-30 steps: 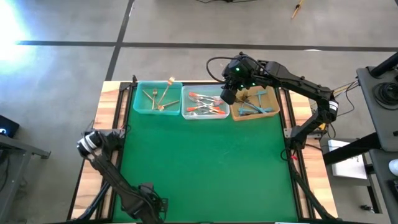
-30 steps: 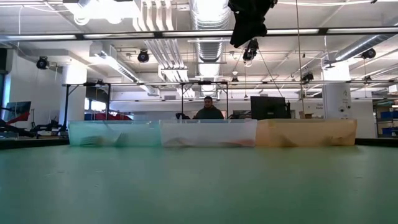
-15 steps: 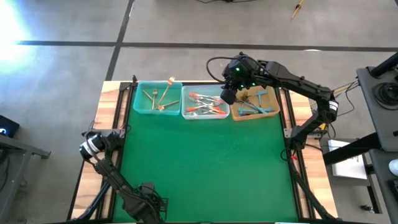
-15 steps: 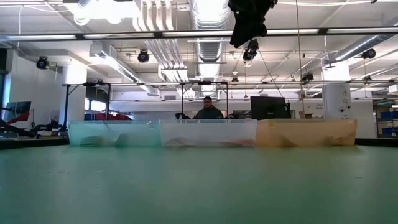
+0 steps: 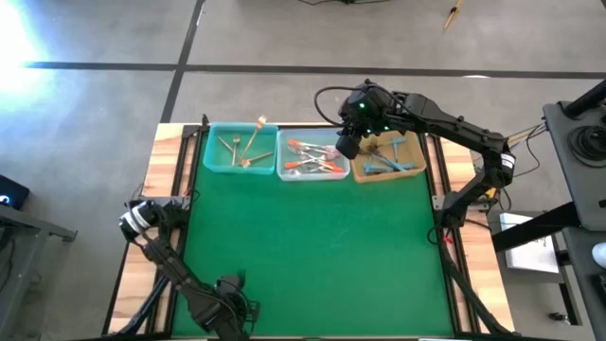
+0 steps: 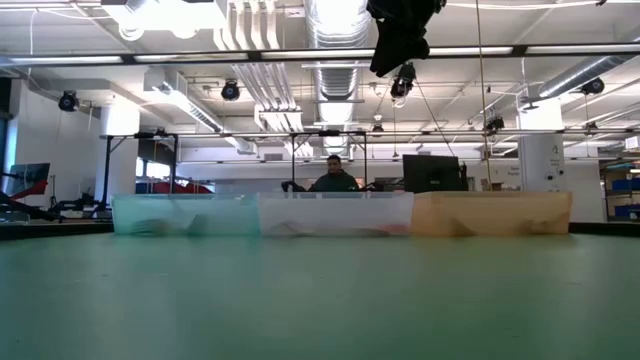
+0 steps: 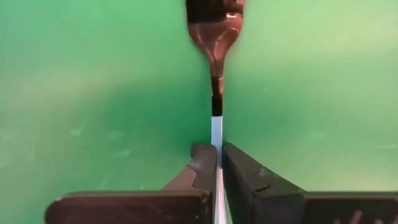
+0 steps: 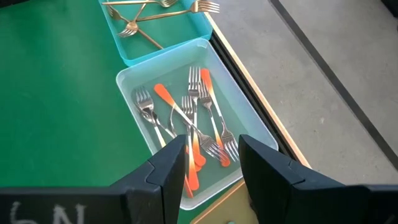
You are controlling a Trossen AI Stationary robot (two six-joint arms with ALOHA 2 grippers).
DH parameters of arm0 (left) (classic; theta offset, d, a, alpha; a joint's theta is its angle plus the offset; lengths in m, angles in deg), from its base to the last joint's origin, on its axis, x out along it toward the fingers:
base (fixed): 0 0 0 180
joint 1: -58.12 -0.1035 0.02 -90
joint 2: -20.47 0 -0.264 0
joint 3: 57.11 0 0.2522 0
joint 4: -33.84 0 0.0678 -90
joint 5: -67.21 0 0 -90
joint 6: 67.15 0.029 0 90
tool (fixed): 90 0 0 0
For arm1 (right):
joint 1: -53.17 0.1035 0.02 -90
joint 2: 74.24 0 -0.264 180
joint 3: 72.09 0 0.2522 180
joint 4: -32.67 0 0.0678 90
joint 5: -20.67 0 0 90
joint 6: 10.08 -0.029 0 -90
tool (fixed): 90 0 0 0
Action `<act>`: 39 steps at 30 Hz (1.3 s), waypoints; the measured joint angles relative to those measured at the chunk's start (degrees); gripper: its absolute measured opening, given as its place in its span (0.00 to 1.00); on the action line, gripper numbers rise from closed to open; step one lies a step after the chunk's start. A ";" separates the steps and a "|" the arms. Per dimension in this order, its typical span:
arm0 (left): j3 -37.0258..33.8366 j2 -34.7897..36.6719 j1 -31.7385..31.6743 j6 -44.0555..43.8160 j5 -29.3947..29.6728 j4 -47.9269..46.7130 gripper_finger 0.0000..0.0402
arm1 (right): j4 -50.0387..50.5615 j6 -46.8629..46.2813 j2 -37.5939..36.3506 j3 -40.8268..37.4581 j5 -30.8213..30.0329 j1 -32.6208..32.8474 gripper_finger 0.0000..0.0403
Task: Sort silverware by color (type)
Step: Put the blue fork into the orange bin
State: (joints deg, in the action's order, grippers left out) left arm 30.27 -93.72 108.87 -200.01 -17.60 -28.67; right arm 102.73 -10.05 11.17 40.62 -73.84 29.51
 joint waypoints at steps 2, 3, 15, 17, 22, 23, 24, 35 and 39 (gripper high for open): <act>-0.13 0.54 -0.46 1.51 1.63 -0.48 0.01 | -0.02 0.00 0.00 -0.02 -0.01 0.01 0.35; -0.17 0.81 -0.54 2.48 3.50 -0.73 0.01 | 0.00 0.00 0.00 -0.02 0.00 0.00 0.35; -0.45 4.55 -1.08 15.47 34.98 -4.06 0.00 | 0.00 0.00 -0.02 -0.02 0.00 0.00 0.35; -0.41 5.15 -1.18 17.97 42.19 -3.79 0.00 | -0.01 0.00 0.00 -0.02 -0.01 0.00 0.35; -0.36 6.73 -0.94 24.50 65.83 -1.03 0.00 | 0.00 0.00 0.00 -0.02 -0.02 0.00 0.35; -0.27 7.13 -0.90 25.50 69.68 -0.32 0.00 | -0.02 0.00 0.00 -0.02 0.00 0.00 0.35; -0.21 7.50 -0.89 26.80 71.89 0.12 0.00 | -0.01 0.00 0.00 -0.02 -0.01 0.00 0.35; -0.26 14.70 -1.22 43.49 67.84 0.29 0.00 | -0.01 0.00 0.00 -0.02 0.00 0.01 0.35; -0.26 16.90 -1.73 48.65 61.39 2.41 0.00 | -0.34 1.43 0.00 -0.02 -0.02 0.02 0.35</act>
State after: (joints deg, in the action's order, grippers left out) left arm 30.02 -76.81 107.14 -151.36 43.79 -26.26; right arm 102.38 -8.63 11.17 40.60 -73.87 29.53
